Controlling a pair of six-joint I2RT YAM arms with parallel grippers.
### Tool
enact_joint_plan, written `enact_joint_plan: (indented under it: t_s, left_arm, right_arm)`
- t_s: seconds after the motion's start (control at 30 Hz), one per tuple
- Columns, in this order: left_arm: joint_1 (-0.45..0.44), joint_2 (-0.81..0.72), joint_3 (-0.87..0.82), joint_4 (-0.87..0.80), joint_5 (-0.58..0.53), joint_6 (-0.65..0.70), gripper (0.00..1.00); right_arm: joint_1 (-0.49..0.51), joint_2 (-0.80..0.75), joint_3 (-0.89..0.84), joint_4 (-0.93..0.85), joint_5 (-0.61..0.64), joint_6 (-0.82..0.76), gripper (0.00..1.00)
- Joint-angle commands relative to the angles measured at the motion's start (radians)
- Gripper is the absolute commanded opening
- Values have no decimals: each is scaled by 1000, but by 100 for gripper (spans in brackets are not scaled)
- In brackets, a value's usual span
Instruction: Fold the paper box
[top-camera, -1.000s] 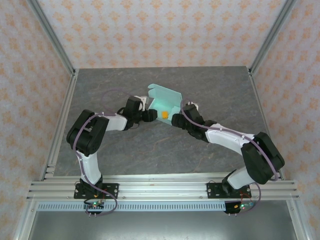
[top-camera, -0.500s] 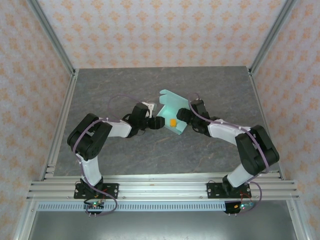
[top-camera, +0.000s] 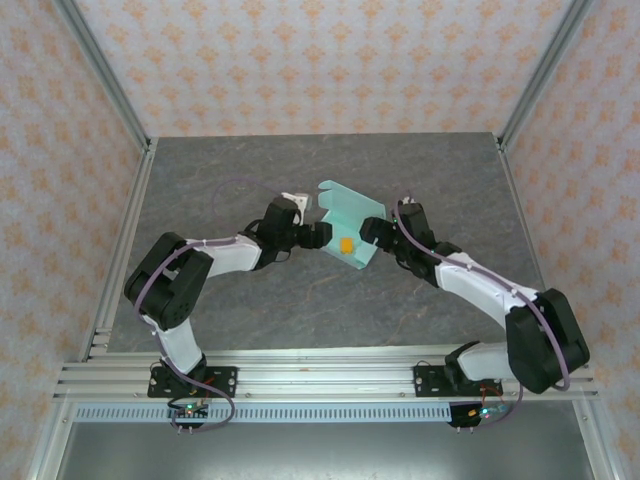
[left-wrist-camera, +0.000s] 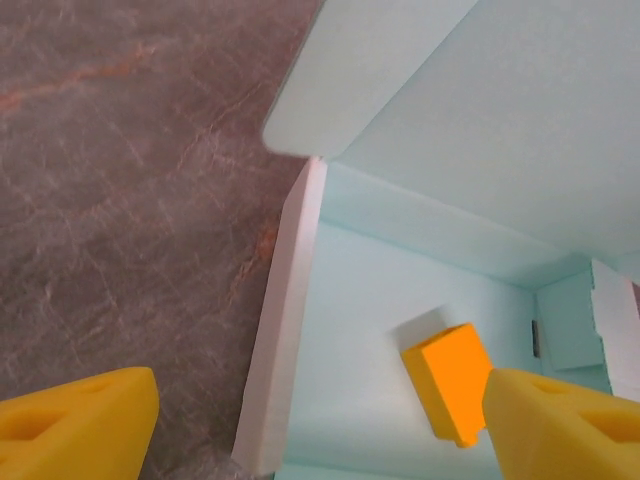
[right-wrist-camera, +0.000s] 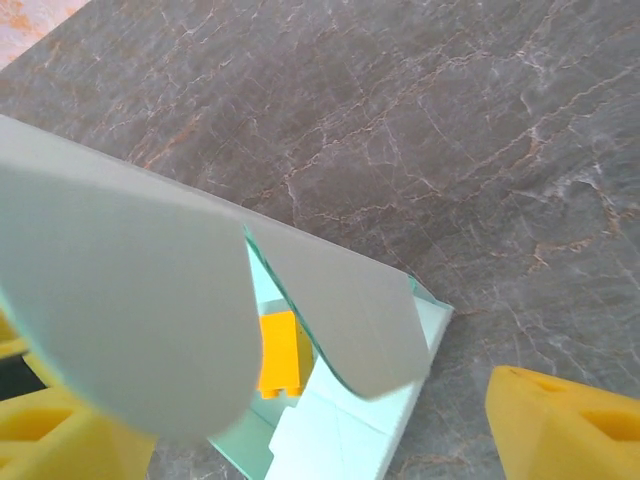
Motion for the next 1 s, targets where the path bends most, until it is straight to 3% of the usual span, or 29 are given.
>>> enact_joint_plan:
  t_s: [0.0,0.17,0.33,0.63,0.97]
  left_arm:
    - [0,34,52,-21,22,64,84]
    - [-8,72,69,20,131,59,81]
    - [-14,77,57,28,135,47,79]
    - [-16,72,40,34,148,43,77]
    - [-25,65,6,77,210,23,74]
  right_arm:
    - [31,-19,-65,-24,38,42,80]
    - [59,26,-119,100,40,152,69]
    - [58,66,-158,216,38,232,60]
    - [58,142,-127,252,24,233,41]
    - [58,212,-81,249,18,221,31]
